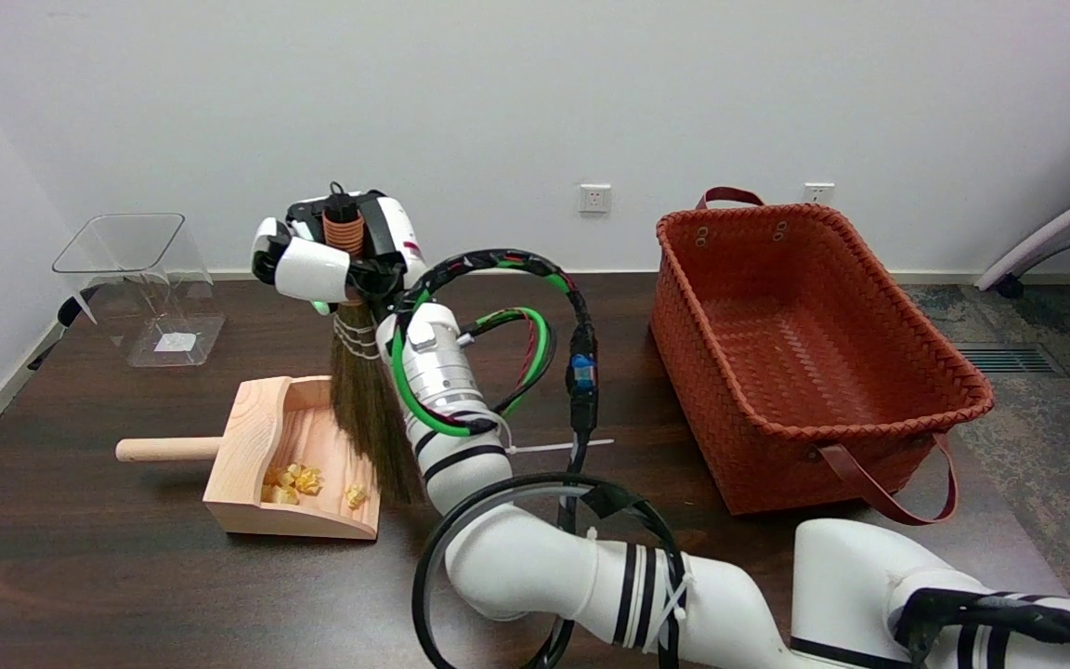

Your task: Sweep the paper balls into the dustpan.

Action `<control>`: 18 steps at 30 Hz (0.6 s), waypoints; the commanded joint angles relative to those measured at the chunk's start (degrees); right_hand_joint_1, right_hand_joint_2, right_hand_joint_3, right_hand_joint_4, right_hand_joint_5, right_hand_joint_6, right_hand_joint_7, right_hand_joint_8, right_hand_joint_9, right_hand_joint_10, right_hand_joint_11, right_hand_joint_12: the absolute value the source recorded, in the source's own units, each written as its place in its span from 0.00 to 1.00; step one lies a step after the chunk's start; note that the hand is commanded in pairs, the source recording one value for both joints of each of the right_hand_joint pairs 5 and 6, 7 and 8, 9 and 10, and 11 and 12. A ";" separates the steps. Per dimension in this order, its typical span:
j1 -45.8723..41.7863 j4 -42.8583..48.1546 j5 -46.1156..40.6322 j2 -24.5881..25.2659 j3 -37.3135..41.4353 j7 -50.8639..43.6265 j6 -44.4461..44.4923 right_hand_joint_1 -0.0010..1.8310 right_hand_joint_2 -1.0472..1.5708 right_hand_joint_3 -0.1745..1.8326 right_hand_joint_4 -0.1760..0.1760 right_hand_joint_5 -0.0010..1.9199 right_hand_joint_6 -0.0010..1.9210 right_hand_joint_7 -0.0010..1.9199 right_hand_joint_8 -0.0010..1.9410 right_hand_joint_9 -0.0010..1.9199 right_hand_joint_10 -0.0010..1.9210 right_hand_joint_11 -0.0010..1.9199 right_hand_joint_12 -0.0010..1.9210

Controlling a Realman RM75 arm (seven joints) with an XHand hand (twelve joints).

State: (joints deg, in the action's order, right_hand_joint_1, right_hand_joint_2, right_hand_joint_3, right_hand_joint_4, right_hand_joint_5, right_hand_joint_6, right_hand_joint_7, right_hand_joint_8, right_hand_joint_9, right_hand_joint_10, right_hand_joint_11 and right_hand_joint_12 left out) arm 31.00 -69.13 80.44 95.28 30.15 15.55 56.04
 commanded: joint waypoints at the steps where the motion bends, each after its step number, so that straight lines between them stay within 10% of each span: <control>1: -3.20 2.52 1.35 -2.69 1.41 -1.87 2.13 0.63 0.54 0.84 0.50 1.00 1.00 1.00 0.99 1.00 1.00 1.00 1.00; 18: -7.76 5.66 -0.24 3.62 0.77 -0.92 3.62 0.63 0.55 0.83 0.50 1.00 1.00 1.00 0.99 1.00 1.00 1.00 1.00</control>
State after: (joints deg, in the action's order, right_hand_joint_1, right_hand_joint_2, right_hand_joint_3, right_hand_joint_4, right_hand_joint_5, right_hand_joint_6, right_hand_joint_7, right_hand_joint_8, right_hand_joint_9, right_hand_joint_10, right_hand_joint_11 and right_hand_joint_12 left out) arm 26.61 -66.34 82.21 94.57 30.99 14.43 58.22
